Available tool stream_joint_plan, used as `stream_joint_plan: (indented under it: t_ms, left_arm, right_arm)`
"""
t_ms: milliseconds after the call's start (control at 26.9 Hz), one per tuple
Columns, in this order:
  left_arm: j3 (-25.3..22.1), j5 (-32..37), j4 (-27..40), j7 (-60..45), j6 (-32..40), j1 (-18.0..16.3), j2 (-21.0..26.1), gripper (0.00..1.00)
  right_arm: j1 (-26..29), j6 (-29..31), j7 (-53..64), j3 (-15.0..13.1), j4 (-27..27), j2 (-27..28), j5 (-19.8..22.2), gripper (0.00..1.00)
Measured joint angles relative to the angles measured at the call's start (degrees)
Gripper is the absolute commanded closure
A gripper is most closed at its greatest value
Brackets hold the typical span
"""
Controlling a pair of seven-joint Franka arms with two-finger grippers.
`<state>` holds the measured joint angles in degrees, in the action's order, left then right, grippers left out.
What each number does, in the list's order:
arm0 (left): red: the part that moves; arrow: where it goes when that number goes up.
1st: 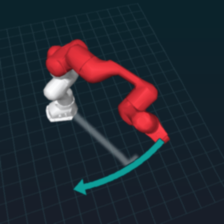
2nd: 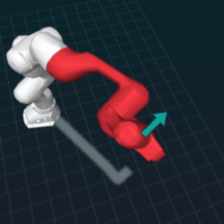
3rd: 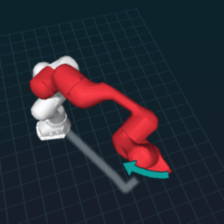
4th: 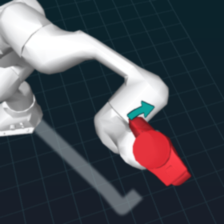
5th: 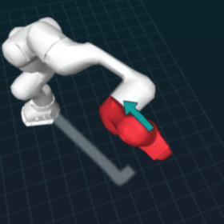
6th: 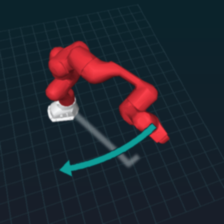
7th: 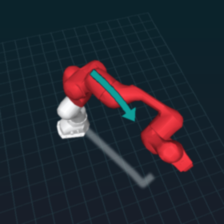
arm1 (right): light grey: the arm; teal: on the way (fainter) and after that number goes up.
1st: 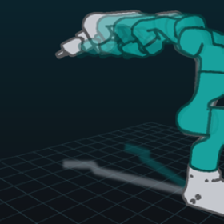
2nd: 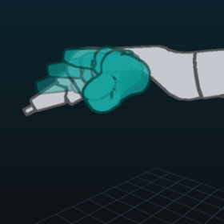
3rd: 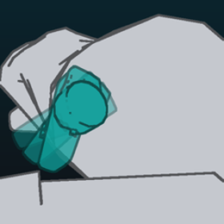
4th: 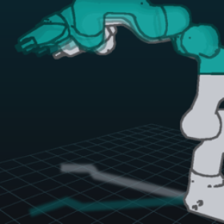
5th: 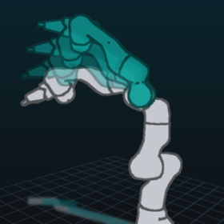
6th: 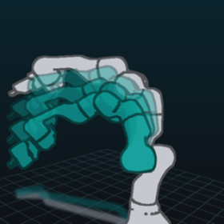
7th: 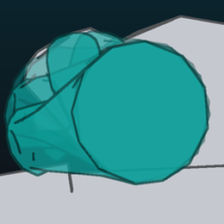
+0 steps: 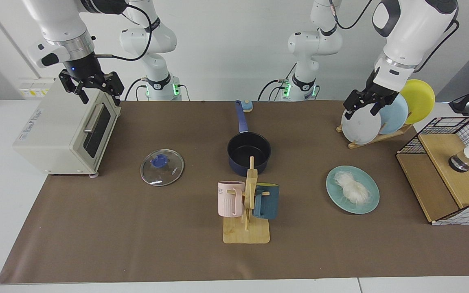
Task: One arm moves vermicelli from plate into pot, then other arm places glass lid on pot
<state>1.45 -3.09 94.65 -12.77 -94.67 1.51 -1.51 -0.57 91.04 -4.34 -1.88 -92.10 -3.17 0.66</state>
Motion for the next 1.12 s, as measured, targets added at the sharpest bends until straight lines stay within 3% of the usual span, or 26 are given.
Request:
stream_joint_plan:
  t_ms: [260,632,929,1115]
  left_arm:
    - [0.01,0.00,0.00,0.00,0.00,-0.01,0.00,0.00]
    - [0.01,0.00,0.00,0.00,0.00,-0.04,0.00,0.00]
    - [0.02,0.00,0.00,0.00,0.00,-0.08,0.00,0.00]
    - [0.03,0.00,0.00,0.00,0.00,-0.09,0.00,0.00]
  right_arm:
    - [-0.42,1.11,-1.14,0.77,-0.56,1.91,-0.11,0.00]
    - [-4.05,9.20,-7.08,1.18,-2.84,8.31,-0.26,0.00]
    - [-6.58,21.23,-11.12,1.27,-12.03,11.38,-0.31,0.00]
    - [-6.58,24.20,-11.13,1.24,-16.83,11.48,-0.31,0.00]
